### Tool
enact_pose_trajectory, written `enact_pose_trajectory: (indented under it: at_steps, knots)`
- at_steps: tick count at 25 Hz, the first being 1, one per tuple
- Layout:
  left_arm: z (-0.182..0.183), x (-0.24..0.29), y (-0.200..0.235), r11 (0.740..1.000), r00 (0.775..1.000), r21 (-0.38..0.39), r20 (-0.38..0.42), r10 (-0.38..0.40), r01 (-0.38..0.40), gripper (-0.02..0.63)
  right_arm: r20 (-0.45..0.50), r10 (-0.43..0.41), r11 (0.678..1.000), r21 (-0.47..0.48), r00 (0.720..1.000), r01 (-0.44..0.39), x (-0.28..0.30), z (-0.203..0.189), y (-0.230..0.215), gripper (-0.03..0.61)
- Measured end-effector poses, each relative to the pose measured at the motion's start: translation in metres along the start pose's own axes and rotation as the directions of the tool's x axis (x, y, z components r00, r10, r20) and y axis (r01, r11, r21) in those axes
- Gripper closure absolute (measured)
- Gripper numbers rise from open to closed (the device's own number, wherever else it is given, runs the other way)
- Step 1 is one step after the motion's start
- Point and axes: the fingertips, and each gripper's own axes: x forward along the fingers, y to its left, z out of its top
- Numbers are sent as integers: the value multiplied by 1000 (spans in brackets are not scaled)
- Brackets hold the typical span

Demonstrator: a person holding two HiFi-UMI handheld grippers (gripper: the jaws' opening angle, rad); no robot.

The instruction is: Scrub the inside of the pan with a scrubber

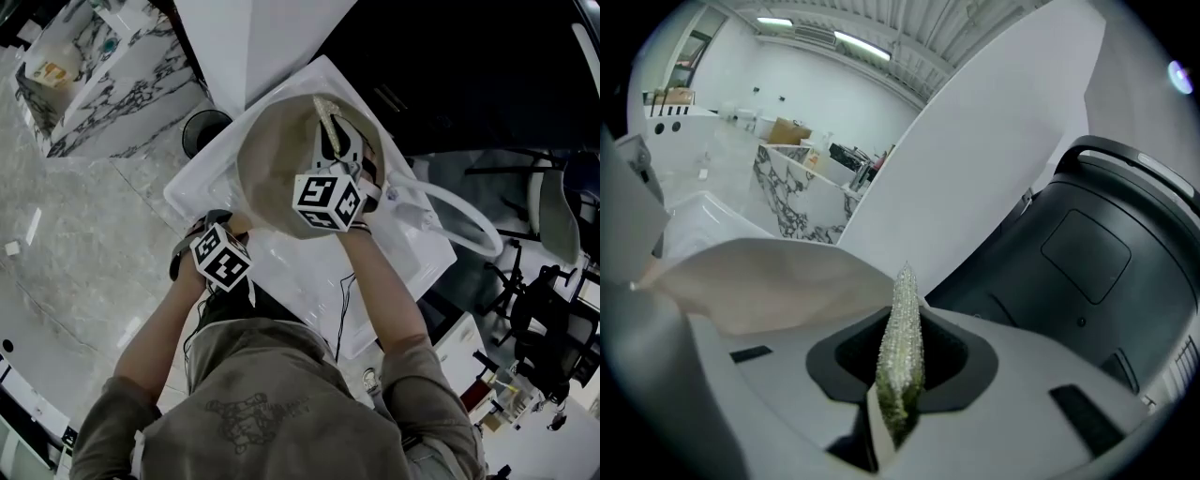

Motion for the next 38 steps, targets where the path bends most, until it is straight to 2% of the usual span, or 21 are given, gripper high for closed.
enact_pose_trajectory:
  at_steps: [4, 8, 13, 16, 21, 26, 28, 31, 32, 35, 38]
  knots:
    - [0, 0, 0, 1000, 1000, -2, 1, -4, 4, 405, -39, 19, 999, -50, 999, -21, 8, -12, 15, 505]
    - [0, 0, 0, 1000, 1000, -1, 2, -10, 10, 407, -117, 103, 992, -66, 988, -111, 13, -32, 41, 505]
    - [0, 0, 0, 1000, 1000, 0, 3, -6, 6, 407, -245, 261, 957, -58, 934, -283, 9, -62, 77, 505]
    - [0, 0, 0, 1000, 1000, 0, 5, -8, 8, 405, -296, 350, 926, -36, 889, -377, -3, -72, 90, 505]
    - [0, 0, 0, 1000, 1000, 4, 5, -5, 5, 407, -374, 494, 842, -17, 785, -539, -31, -85, 116, 505]
    - [-1, 0, 0, 1000, 1000, 4, 4, -4, 4, 407, -389, 649, 734, 91, 654, -673, -67, -90, 146, 505]
    - [0, 0, 0, 1000, 1000, 4, 4, -3, 3, 405, -366, 725, 670, 180, 583, -720, -81, -88, 158, 505]
    - [0, 0, 0, 1000, 1000, 5, 3, -3, 3, 407, -316, 828, 552, 312, 463, -773, -103, -81, 172, 505]
    - [0, 0, 0, 1000, 1000, 4, 3, -3, 3, 406, -305, 848, 521, 334, 433, -785, -109, -79, 175, 505]
    - [0, 0, 0, 1000, 1000, 2, 4, 1, -1, 407, -271, 885, 458, 363, 379, -812, -120, -73, 176, 505]
    - [1, 0, -1, 1000, 1000, 2, 4, 2, -2, 405, -203, 935, 352, 419, 291, -837, -139, -61, 175, 506]
